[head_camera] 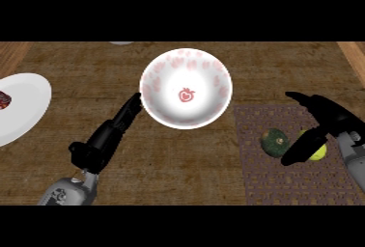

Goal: Pick the squash from the placemat and place it in the bowl

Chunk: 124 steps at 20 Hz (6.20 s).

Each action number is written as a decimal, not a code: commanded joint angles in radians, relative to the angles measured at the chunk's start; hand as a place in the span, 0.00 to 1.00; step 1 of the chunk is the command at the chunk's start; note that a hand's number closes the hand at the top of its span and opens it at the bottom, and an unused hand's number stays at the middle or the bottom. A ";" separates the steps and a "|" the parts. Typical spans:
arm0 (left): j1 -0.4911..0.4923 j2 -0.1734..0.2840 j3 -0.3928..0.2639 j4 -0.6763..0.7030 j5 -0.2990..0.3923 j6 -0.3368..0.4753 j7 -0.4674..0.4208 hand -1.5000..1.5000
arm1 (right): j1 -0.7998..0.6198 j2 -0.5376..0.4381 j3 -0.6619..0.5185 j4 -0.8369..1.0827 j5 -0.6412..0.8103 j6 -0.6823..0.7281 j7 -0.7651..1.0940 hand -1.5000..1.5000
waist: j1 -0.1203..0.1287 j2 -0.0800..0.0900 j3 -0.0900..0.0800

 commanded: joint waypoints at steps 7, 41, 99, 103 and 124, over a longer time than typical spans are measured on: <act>-0.008 -0.027 0.043 0.039 -0.028 -0.011 -0.033 0.50 | -0.074 0.081 0.073 0.006 -0.005 0.056 0.240 0.00 | -0.011 -0.001 0.002; 0.053 -0.095 0.140 0.008 -0.113 -0.147 -0.033 0.50 | 0.062 0.274 -0.035 0.232 0.522 0.003 -0.070 0.00 | -0.007 0.002 0.003; -0.039 -0.186 0.144 0.035 -0.166 -0.196 0.033 0.50 | -0.880 0.657 0.064 1.027 1.289 -0.531 0.468 1.00 | 0.074 0.015 0.000; -0.037 -0.189 0.144 0.035 -0.178 -0.185 0.034 0.50 | -0.827 0.657 0.009 1.068 1.238 -0.529 0.454 1.00 | 0.065 0.018 0.002; 0.023 -0.151 0.204 -0.010 -0.153 -0.190 0.040 0.50 | -0.744 0.649 -0.162 0.951 1.167 -1.032 0.322 0.00 | -0.010 -0.005 0.002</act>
